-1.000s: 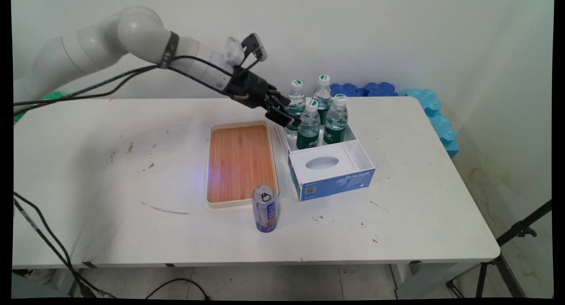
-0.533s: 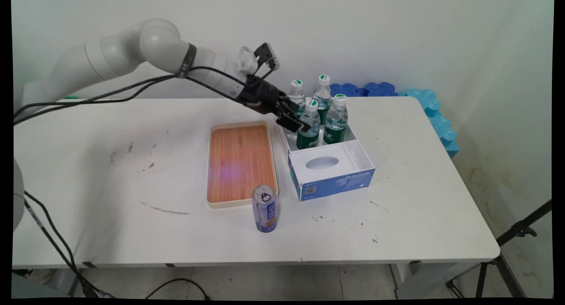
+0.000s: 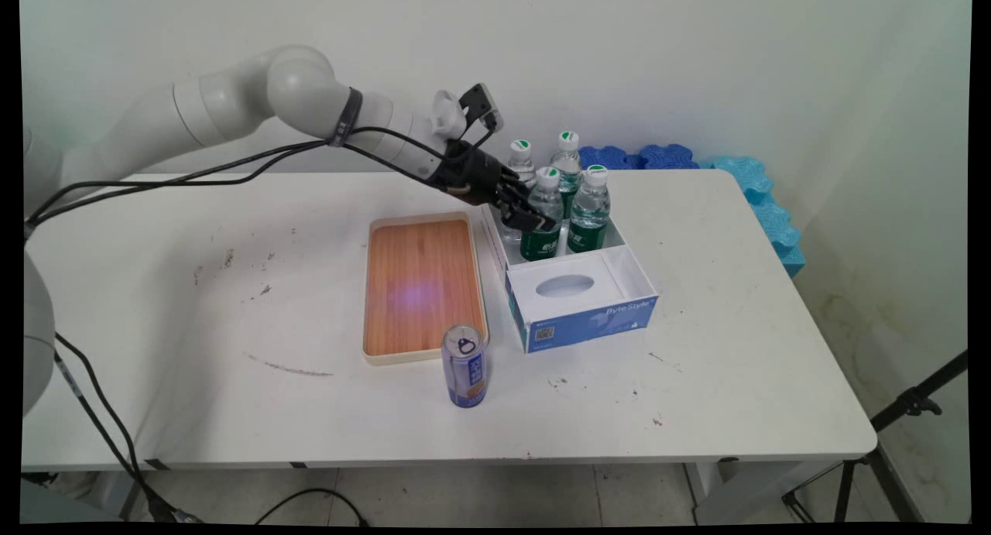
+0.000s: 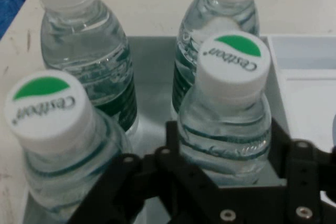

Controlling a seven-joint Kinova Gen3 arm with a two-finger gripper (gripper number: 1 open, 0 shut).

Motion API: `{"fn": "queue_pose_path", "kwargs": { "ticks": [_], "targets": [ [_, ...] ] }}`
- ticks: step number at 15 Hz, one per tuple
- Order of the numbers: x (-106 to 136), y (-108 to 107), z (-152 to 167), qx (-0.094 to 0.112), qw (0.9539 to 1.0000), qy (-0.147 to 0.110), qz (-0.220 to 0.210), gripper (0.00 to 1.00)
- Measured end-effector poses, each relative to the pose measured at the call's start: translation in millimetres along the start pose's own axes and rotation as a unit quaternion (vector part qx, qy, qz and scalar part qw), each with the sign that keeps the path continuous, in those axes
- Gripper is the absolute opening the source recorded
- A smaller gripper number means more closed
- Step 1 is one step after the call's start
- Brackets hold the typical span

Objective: Place the picked object on the tray

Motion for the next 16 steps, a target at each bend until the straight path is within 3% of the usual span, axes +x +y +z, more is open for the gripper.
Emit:
{"fn": "queue_pose_path", "kwargs": {
  "ticks": [9,16],
  "targets": [
    [12,-5,-4,0.0,0.9998,0.015,0.01,0.0],
    [35,-1,-82,-0.025,0.9987,0.034,0.027,0.0]
  ]
}}
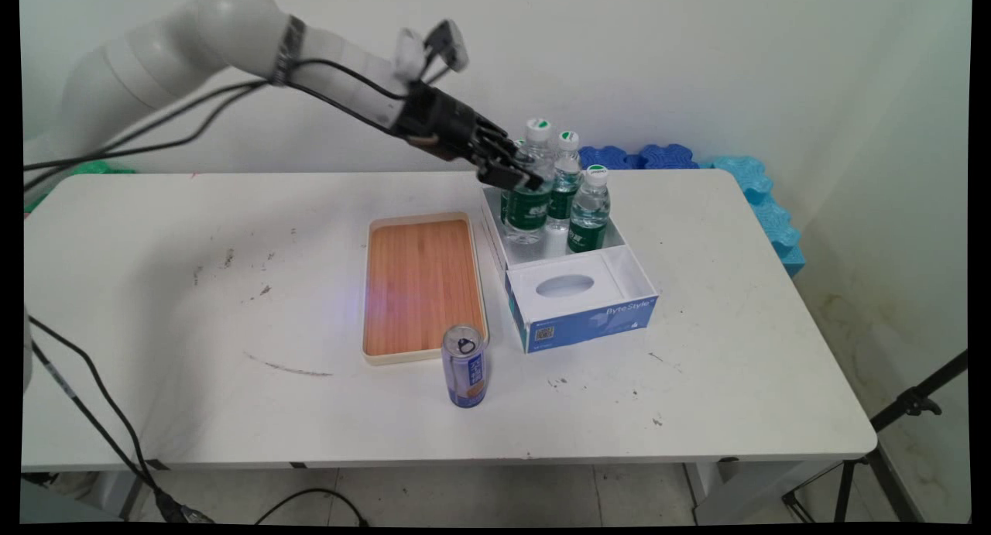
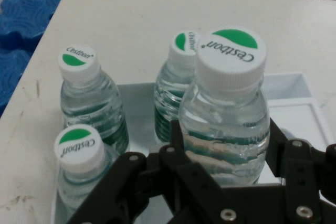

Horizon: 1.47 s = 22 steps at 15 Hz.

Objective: Place the picked object on the tray

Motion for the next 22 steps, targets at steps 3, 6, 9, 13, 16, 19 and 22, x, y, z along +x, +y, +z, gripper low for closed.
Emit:
{"fn": "queue_pose_path", "kwargs": {
  "ticks": [3,6,9,13,16,19,22],
  "targets": [
    [-3,7,-41,-0.014,0.9999,0.0,0.009,0.0],
    [-21,15,-77,-0.024,0.9995,-0.008,0.017,0.0],
    [-44,23,-98,-0.027,0.9993,-0.016,0.022,0.0],
    [-77,35,-107,-0.028,0.9991,-0.022,0.024,0.0],
    [-97,42,-103,-0.026,0.9991,-0.022,0.025,0.0],
    [-109,46,-96,-0.025,0.9992,-0.018,0.027,0.0],
    [-117,51,-85,-0.024,0.9992,-0.013,0.03,0.0]
  ]
}}
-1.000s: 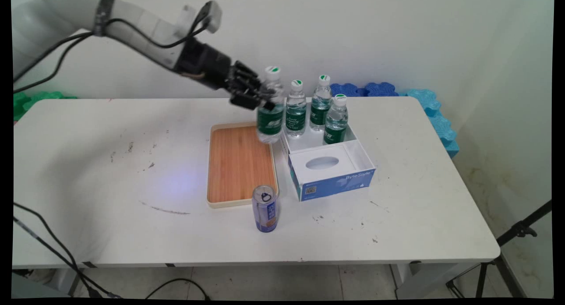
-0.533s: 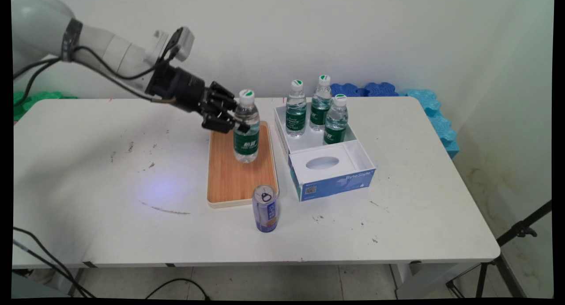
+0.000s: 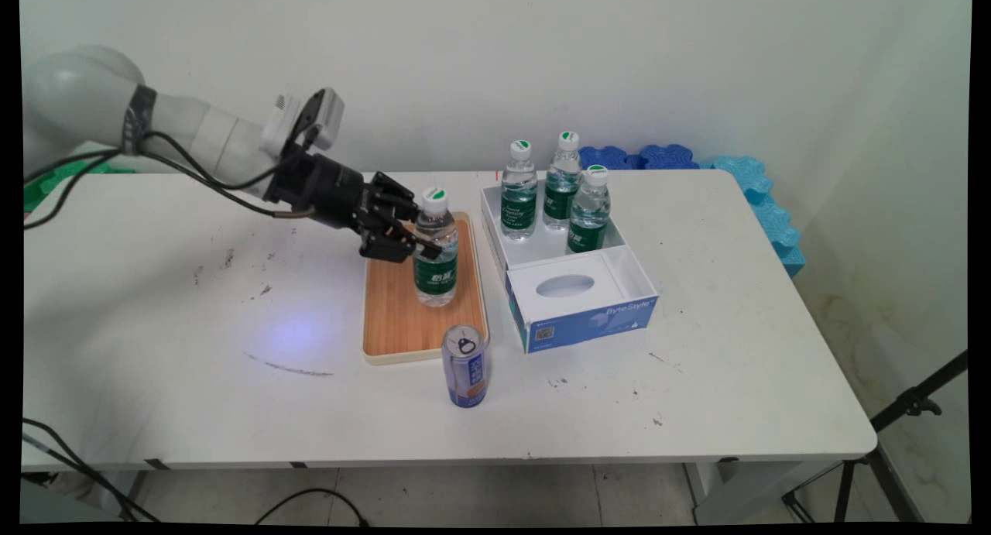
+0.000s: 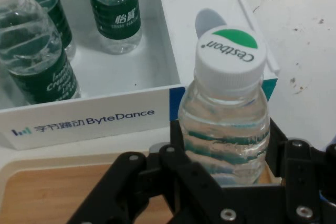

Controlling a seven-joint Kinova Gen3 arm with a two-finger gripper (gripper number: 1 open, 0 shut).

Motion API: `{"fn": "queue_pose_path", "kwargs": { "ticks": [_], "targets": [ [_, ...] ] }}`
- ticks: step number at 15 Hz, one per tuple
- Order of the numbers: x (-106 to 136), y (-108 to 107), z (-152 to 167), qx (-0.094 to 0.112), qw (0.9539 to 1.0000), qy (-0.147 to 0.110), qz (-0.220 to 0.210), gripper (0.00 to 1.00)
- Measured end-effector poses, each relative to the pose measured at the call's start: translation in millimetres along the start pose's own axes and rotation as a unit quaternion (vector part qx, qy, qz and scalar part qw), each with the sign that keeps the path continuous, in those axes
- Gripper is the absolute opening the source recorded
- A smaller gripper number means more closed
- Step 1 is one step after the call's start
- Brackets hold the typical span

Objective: Place the picked object on the tray

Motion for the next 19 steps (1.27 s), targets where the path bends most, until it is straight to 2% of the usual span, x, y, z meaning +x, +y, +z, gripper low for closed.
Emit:
{"fn": "queue_pose_path", "kwargs": {
  "ticks": [15,16,19],
  "targets": [
    [-26,13,39,0.008,0.9997,0.011,0.021,0.0],
    [-27,13,41,0.009,0.9996,0.012,0.022,1.0],
    [-29,13,45,0.012,0.9996,0.014,0.024,1.0]
  ]
}}
